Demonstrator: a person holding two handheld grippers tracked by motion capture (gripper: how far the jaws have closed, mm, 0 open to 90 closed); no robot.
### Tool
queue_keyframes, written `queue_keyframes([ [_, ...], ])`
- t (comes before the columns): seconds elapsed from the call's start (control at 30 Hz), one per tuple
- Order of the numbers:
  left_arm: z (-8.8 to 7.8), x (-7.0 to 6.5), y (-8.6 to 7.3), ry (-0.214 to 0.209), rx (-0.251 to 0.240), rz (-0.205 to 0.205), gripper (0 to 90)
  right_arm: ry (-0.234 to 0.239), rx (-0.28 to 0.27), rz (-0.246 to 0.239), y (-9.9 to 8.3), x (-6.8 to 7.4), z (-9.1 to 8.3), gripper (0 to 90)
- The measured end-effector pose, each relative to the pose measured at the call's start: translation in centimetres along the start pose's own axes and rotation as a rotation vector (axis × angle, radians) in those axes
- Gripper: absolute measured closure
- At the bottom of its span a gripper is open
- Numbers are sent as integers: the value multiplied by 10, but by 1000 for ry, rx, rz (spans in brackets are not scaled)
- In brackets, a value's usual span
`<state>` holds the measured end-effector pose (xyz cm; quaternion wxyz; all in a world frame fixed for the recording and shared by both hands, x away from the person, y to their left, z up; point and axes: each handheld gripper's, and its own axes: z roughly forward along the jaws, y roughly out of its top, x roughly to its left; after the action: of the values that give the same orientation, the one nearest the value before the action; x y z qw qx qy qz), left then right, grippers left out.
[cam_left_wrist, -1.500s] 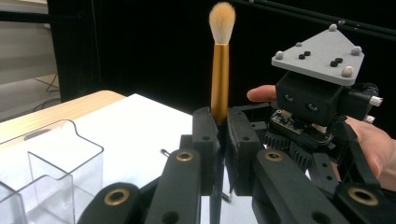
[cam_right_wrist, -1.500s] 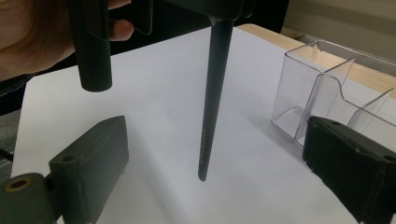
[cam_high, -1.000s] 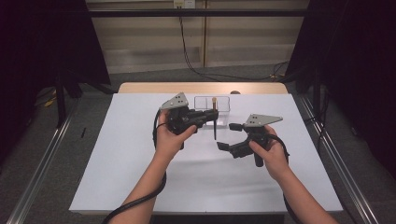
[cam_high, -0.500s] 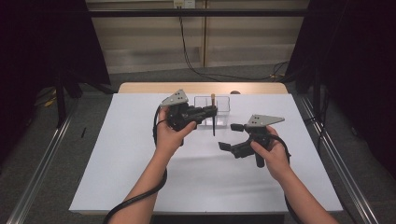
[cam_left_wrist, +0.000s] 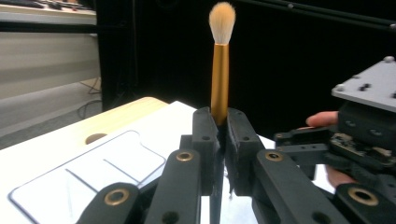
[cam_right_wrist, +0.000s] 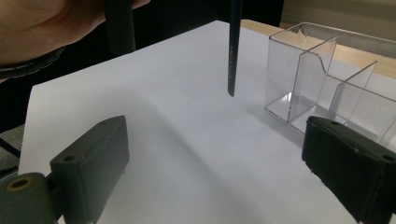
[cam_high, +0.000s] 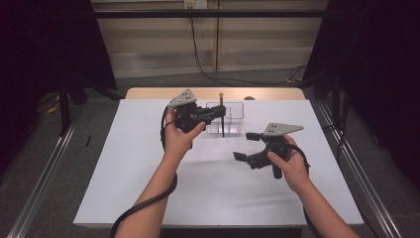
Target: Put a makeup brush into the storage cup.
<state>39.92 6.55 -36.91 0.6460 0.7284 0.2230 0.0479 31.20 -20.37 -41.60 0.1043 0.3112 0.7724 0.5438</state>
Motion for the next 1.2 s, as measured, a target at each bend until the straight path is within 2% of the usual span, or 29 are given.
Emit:
queue_keyframes([
  [0.27,-1,10,0,40,-17,-14,838,2,-3,-5,1,1,-1,71],
  [0.87,2,17,13,91,-28,12,837,4,-10,-4,0,1,-3,71],
  [1.2,9,27,19,135,-30,16,837,4,-12,-1,-1,0,-6,71],
])
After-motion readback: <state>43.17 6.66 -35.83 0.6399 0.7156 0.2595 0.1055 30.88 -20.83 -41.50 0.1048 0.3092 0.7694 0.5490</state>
